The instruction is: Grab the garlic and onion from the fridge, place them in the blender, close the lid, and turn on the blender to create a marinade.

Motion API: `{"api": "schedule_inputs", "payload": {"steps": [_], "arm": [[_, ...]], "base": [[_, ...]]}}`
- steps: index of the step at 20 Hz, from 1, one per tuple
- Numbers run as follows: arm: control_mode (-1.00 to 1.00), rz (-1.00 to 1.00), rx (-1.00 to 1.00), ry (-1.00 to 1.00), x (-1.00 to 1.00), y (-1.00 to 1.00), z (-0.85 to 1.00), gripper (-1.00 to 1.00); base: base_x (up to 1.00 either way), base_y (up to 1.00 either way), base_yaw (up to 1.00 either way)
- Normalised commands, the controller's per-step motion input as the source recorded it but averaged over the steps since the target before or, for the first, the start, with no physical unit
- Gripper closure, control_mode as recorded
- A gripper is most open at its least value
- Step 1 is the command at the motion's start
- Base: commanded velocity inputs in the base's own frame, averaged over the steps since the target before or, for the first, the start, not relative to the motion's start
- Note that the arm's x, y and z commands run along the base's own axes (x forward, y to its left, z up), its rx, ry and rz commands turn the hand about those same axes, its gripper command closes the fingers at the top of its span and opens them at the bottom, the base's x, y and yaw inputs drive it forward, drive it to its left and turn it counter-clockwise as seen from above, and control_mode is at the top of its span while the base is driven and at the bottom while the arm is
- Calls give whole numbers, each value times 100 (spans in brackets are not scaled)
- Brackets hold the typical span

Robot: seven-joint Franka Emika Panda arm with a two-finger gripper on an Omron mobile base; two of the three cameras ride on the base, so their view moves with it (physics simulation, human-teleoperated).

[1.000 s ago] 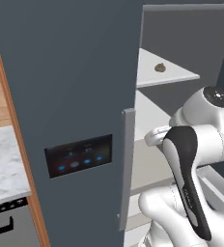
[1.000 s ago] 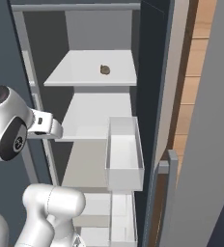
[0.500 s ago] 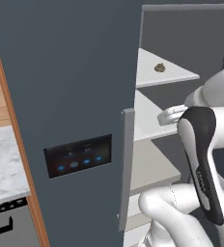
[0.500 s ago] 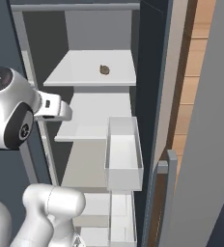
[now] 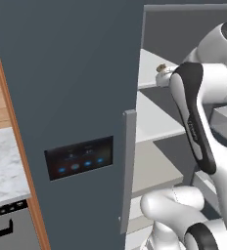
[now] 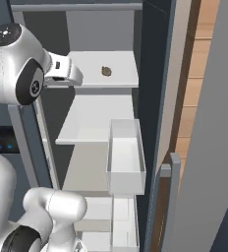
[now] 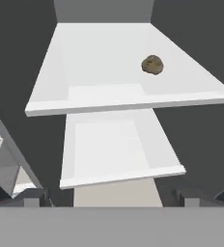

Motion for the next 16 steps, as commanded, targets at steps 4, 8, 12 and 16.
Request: {"api": "schedule_inputs", "payload": {"steps": [4, 8, 12, 16], "arm": [[-100, -4, 0, -7, 66, -38, -1, -100], [-100, -4, 0, -5, 66, -33, -8, -100], [-100, -6, 0, -8, 68, -33, -16, -100], [-100, -7, 0, -1, 69, -19, -14, -100]], "base": [[0, 0, 0], [0, 0, 0], [0, 0, 0], [0, 0, 0]]}}
